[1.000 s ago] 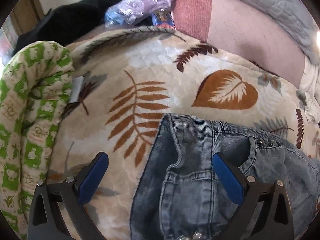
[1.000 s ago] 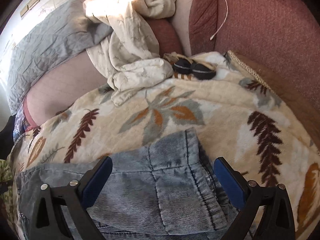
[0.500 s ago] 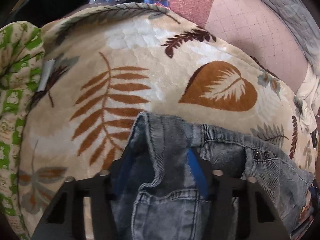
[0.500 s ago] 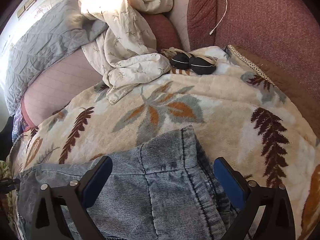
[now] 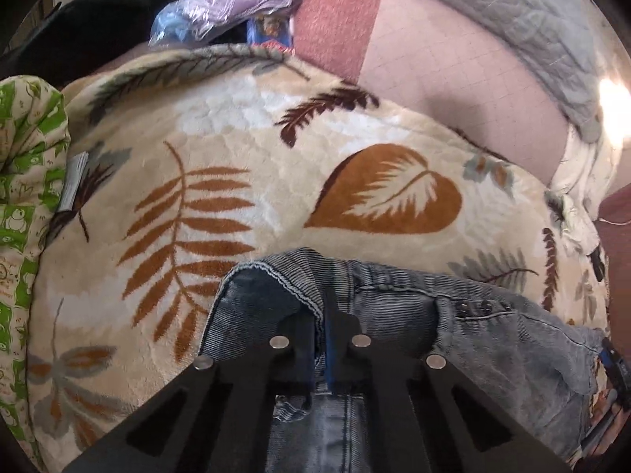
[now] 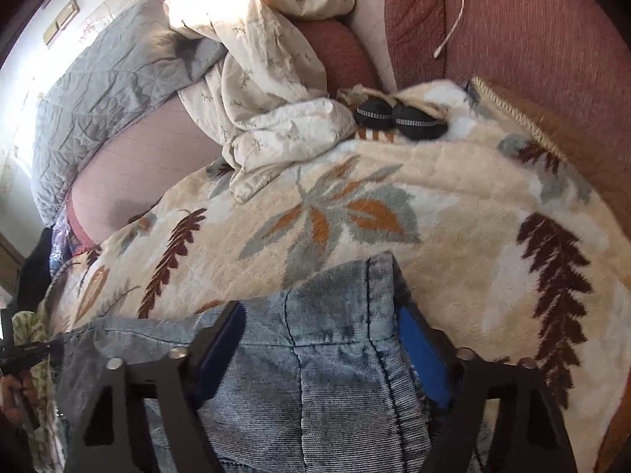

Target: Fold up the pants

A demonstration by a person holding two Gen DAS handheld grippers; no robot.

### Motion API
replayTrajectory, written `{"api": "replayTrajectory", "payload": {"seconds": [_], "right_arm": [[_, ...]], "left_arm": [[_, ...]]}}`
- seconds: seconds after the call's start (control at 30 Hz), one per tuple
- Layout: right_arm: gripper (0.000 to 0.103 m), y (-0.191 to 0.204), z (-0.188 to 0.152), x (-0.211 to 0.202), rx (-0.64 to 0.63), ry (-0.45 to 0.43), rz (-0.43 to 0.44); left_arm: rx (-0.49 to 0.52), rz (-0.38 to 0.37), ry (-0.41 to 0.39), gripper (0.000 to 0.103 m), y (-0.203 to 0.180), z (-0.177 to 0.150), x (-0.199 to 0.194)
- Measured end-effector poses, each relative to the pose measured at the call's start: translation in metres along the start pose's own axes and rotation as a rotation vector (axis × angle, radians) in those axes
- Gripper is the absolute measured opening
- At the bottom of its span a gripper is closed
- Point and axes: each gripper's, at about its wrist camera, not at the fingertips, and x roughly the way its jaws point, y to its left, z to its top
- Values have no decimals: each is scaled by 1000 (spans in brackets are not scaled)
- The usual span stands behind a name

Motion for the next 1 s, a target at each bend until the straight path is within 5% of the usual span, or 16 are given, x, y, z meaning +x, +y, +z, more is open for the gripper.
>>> {"api": "replayTrajectory", "payload": {"seconds": [0.2, 0.3, 0.4, 0.6, 1.0], "right_arm": [[68, -8, -4, 10, 4, 49, -14], [36, -7, -7, 16, -7, 80, -9], [20, -2, -7, 13, -40, 66, -19], [18, 14, 1, -21, -76, -63, 5], [18, 6, 15, -105, 80, -387, 173]], "left_arm": [[23, -33, -28, 3, -9, -4, -20], [31, -36, -42, 3, -12, -4, -26], [21, -49, -63, 3, -11, -7, -35], [-18, -87, -118, 3, 2, -14, -58], [-79, -201, -240, 3, 25, -56, -126]]}}
